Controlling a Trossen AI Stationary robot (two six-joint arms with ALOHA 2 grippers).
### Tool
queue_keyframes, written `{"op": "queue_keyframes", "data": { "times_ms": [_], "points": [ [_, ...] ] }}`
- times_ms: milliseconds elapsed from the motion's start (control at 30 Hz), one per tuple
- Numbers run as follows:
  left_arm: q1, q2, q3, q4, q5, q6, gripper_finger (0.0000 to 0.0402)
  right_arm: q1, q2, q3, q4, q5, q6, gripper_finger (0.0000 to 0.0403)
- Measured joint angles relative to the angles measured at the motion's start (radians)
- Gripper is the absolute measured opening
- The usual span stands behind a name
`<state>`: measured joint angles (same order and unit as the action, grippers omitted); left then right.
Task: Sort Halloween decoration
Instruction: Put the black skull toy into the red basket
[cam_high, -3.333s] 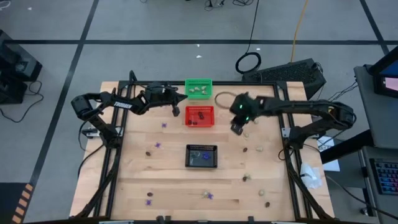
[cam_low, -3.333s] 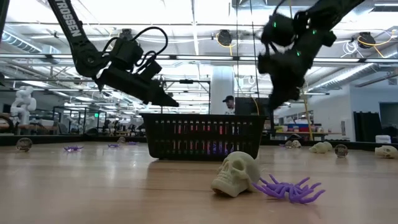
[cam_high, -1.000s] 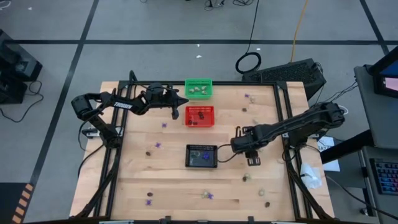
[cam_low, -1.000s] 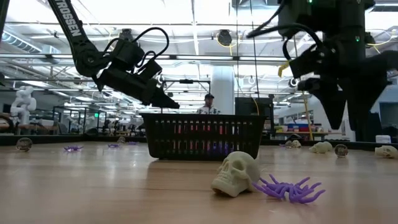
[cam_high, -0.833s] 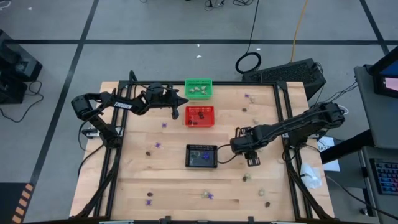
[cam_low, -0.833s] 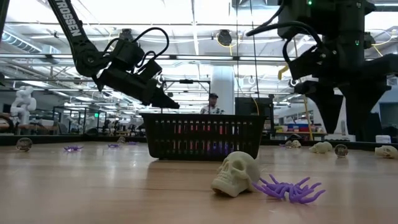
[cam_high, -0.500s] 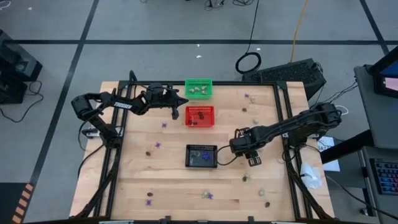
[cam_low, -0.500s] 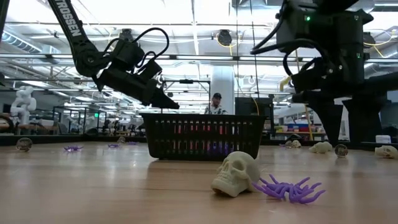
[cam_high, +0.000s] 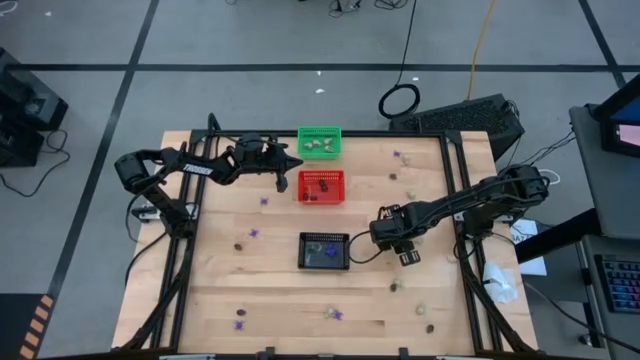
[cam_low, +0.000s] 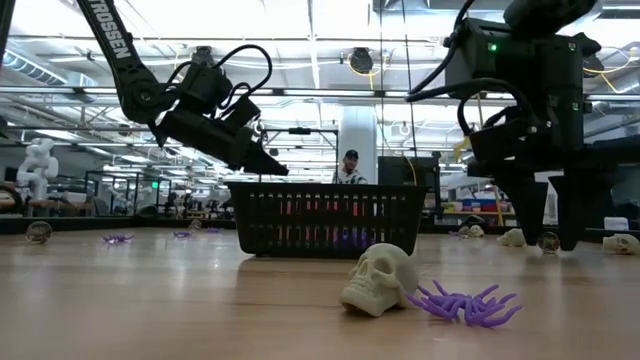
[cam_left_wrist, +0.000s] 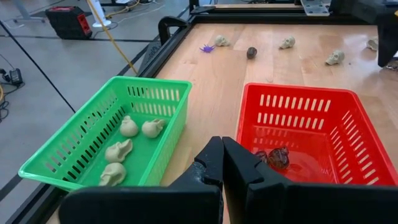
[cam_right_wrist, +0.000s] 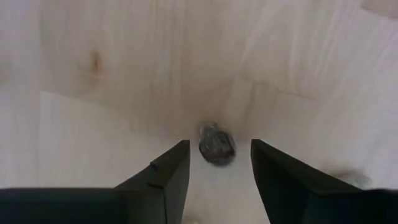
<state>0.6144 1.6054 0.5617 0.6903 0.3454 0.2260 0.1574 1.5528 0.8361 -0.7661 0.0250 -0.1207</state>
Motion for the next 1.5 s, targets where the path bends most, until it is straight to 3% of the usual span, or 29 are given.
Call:
{"op": "queue_keyframes", "data": {
  "times_ms": [367, 833, 1100, 1500],
  "points": [
    [0.000, 0.000, 0.000, 0.000, -0.002, 0.000, 0.0000, 0.000, -0.001, -0.025, 0.037, -0.001, -0.015, 0.0152],
    [0.000, 0.000, 0.000, 0.000, -0.002, 0.000, 0.0000, 0.001, -0.001, -0.025, 0.064, -0.002, -0.015, 0.0054],
    [0.000, 0.000, 0.000, 0.000, -0.002, 0.000, 0.0000, 0.000, 0.001, -0.006, 0.061, -0.002, 0.039, 0.0053],
    [0.000, 0.000, 0.000, 0.000, -0.002, 0.000, 0.0000, -0.044, 0.000, 0.168, 0.066, -0.003, 0.109, 0.0053]
  ]
}}
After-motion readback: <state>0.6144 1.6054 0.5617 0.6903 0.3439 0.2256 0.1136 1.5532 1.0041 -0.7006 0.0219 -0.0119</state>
